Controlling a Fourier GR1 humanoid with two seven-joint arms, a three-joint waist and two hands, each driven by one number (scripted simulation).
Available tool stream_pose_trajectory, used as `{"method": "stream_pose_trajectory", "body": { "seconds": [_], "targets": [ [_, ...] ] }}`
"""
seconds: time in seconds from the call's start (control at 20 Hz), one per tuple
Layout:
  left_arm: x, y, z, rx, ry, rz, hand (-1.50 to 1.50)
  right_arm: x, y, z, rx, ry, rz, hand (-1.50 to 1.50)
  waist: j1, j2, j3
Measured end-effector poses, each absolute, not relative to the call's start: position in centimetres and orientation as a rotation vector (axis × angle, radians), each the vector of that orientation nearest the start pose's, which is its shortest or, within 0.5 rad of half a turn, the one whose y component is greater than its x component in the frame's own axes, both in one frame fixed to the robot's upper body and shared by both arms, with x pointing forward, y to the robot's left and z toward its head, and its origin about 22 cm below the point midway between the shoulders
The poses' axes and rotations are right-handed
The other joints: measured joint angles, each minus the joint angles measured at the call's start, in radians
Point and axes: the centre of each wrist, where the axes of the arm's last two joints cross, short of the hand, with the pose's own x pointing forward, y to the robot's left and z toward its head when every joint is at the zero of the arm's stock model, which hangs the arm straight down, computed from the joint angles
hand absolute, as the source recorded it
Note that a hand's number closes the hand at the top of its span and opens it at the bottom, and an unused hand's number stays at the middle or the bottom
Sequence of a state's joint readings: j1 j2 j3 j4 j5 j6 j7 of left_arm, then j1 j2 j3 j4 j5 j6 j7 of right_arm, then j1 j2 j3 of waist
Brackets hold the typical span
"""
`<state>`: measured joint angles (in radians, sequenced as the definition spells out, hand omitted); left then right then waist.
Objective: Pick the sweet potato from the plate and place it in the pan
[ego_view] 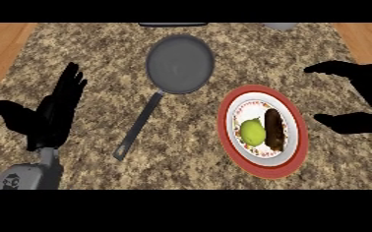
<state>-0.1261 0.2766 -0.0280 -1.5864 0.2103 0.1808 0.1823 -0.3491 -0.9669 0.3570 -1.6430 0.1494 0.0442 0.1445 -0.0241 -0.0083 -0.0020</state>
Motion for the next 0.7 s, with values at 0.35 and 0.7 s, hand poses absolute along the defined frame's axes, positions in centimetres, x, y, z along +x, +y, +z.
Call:
{"method": "stream_pose_trajectory", "body": {
  "seconds": [0.35,0.7],
  "targets": [
    [27.7,27.1,5.6,0.101,-1.522,0.037,0.0,28.8,-27.6,18.9,-0.773,-1.354,1.38,-1.5,0.03,0.007,0.0],
    [27.9,26.3,5.8,0.085,-1.529,0.02,0.0,30.3,-23.3,18.3,-0.857,-1.082,1.612,-1.5,0.05,0.011,0.0]
  ]
}}
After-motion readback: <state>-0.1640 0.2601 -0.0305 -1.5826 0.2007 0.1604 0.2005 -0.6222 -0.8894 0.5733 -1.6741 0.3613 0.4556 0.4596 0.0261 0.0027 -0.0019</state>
